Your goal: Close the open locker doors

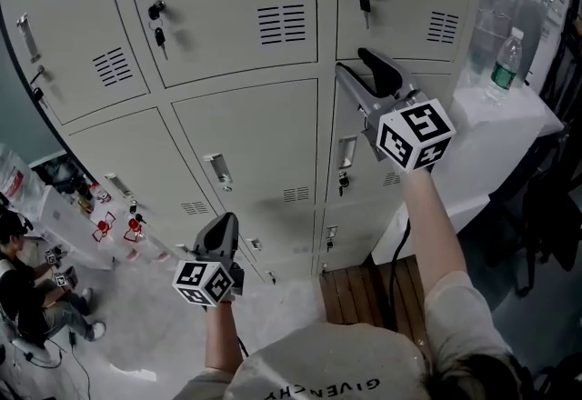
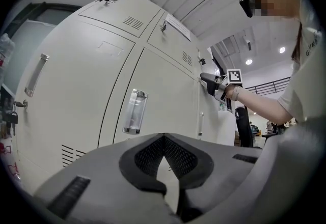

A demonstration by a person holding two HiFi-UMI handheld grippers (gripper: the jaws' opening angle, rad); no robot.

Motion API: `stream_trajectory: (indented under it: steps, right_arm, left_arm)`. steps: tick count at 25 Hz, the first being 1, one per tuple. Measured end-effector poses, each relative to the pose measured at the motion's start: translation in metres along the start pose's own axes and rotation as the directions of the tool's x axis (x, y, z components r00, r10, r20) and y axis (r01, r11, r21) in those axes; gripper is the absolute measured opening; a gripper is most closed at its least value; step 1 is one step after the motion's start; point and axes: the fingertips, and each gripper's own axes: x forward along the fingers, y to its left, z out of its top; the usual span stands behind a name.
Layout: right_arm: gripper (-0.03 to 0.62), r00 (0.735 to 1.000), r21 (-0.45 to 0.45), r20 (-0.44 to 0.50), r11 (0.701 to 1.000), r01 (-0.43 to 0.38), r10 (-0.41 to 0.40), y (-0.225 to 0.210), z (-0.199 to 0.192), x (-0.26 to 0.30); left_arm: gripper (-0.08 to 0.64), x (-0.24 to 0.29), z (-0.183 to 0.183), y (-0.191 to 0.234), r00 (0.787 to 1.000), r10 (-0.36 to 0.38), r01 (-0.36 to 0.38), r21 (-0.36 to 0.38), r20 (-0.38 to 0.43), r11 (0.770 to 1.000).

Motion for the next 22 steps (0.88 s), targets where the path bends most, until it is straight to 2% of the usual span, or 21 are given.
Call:
stream_trajectory:
  steps: [5, 13, 18, 20, 22]
  right_arm:
    - [0.195, 1.000, 0.000, -0.015, 1.000, -0.001, 0.001, 0.000, 0.000, 0.001]
    - [0.195, 0.999, 0.038, 0.031, 0.998, -0.043, 0.042, 0.007, -0.001, -0.016]
    - [0.187, 0.997, 0.081, 0.028, 0.994, -0.073, 0.071, 0.020, -0.018, -0.035]
    - [0.118, 0.997, 0.097, 0.020, 0.993, -0.071, 0.069, 0.023, -0.028, -0.045]
    - [0.089, 0.998, 0.111, 0.014, 0.991, -0.070, 0.069, 0.025, -0.036, -0.056]
  left_arm:
    - [-0.003, 0.003, -0.004, -0.003, 1.000, -0.012, 0.012, -0.006, -0.010, 1.000]
    - [-0.003, 0.003, -0.003, -0.012, 1.000, -0.015, 0.015, -0.002, -0.006, 1.000]
    - [-0.003, 0.002, -0.003, -0.016, 1.000, -0.010, 0.010, 0.004, -0.004, 1.000]
    - [-0.003, 0.003, -0.003, -0.019, 1.000, -0.012, 0.012, 0.010, -0.004, 1.000]
    - [-0.003, 0.003, -0.003, -0.021, 1.000, -0.014, 0.014, 0.015, -0.004, 1.000]
